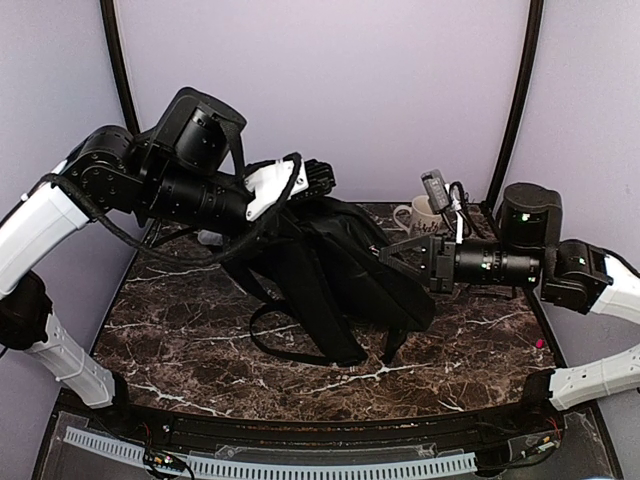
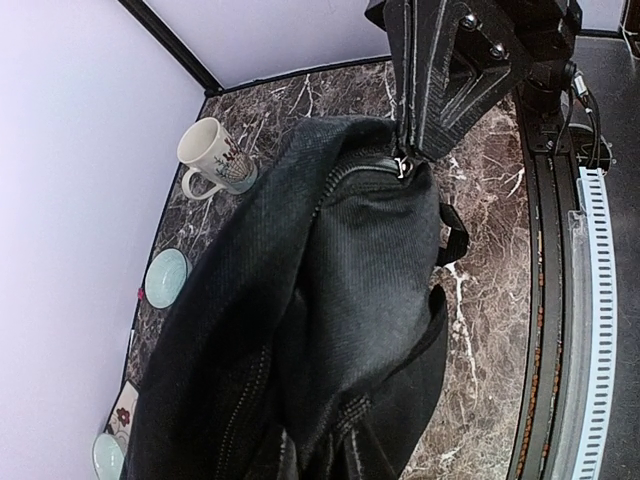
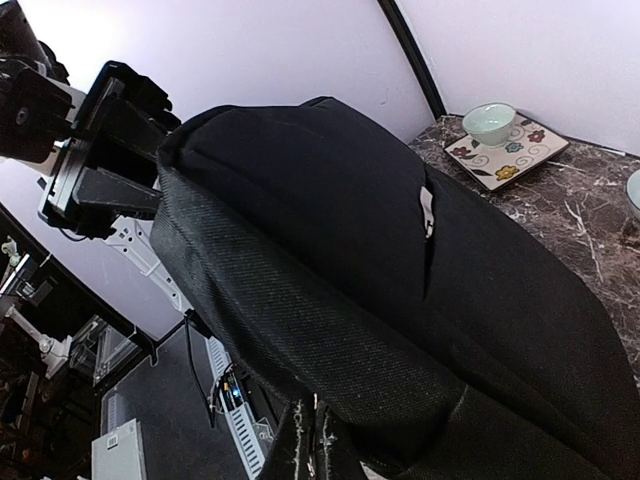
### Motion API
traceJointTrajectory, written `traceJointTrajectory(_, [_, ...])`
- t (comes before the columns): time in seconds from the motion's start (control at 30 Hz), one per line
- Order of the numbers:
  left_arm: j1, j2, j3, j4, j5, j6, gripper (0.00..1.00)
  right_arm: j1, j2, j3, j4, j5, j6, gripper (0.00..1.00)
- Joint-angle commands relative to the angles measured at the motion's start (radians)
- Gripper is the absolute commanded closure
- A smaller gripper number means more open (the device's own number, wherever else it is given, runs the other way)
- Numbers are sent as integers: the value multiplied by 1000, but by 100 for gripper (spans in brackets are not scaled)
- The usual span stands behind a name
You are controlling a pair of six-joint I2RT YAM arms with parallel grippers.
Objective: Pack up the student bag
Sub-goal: Zip the student bag into the largest pocket of the bag, then place the student bag at the center of the board.
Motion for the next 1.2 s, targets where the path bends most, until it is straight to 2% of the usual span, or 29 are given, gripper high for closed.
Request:
traceJointTrajectory(0.0, [9, -101, -19, 101, -33, -28, 100, -4, 16, -14, -15, 81, 24, 100])
traceJointTrajectory(0.17, [10, -129, -63, 126, -12, -45, 100, -4, 74, 31, -45, 111, 20, 100])
traceJointTrajectory(0.23, [9, -143, -86, 142, -8, -51, 100, -4, 92, 50, -83, 151, 18, 88])
traceJointTrajectory(0.37, [9, -167, -134, 165, -3, -62, 100, -7, 101, 82, -141, 230, 10, 56])
traceJointTrajectory(0.5, [9, -184, -178, 172, 6, -79, 100, -12, 70, 90, -143, 255, 5, 40])
traceJointTrajectory(0.7, [9, -228, -307, 215, 14, -119, 100, -16, -19, 44, -49, 241, 14, 30])
traceJointTrajectory(0.87, [9, -264, -457, 265, 14, -161, 100, -21, -64, 3, -22, 330, 20, 27])
traceJointTrajectory(1.1, [10, -288, -611, 299, 79, -303, 97, -34, 45, 28, -95, 387, 46, 28])
traceJointTrajectory(1.17, [11, -290, -642, 292, 103, -359, 88, -42, 89, 49, -97, 389, 39, 28])
